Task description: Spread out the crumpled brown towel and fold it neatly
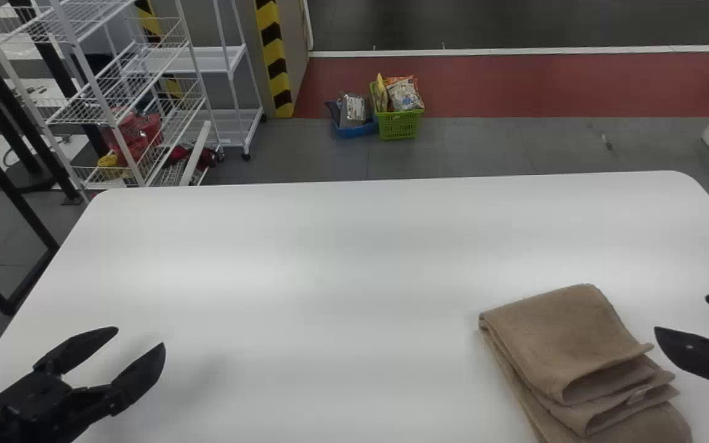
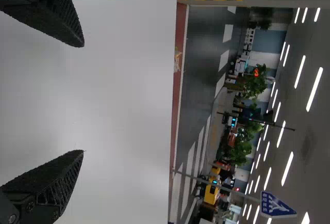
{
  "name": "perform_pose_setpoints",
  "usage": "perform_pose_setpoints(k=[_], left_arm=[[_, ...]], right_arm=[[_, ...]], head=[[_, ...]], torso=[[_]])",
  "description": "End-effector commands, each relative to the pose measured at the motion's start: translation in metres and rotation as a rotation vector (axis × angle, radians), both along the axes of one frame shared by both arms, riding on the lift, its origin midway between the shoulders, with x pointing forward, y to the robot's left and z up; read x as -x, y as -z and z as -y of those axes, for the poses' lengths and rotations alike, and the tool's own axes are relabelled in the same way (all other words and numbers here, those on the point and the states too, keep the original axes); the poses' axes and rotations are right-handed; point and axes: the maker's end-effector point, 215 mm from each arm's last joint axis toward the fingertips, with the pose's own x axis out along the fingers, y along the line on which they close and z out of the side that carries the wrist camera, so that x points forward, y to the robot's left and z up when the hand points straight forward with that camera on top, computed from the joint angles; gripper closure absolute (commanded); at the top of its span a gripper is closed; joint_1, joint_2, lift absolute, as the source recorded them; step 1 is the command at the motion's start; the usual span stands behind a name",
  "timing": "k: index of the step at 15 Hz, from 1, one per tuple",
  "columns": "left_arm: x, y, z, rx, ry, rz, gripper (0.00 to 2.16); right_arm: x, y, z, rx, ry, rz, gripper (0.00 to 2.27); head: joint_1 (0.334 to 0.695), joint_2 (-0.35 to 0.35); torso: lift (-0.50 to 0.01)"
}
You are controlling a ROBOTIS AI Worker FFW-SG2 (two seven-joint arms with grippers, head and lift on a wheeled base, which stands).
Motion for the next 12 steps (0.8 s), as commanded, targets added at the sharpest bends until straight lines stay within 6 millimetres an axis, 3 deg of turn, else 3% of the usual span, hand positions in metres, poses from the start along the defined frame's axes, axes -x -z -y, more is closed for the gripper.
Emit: perform_pose_setpoints(k=[1,5,12], left_arm=[[0.001,-0.001,0.002,-0.001,0.003,0.002,0.07],[0.002,-0.004,0.002,-0.008,0.005,0.005,0.07],[0.002,-0.002,0.003,-0.007,0.004,0.0,0.07]], right_arm=[[-0.007,-0.014,-0.008,0.175,-0.14,0.1,0.18],[-0.014,-0.009,-0.01,0.461,-0.271,0.145,0.19],[-0.015,0.016,-0.011,0.656,-0.339,0.081,0.22]], head=[[0.695,0.094],[0.695,0.106],[0.695,0.102]], torso=[[-0.128],[-0.128],[-0.128]])
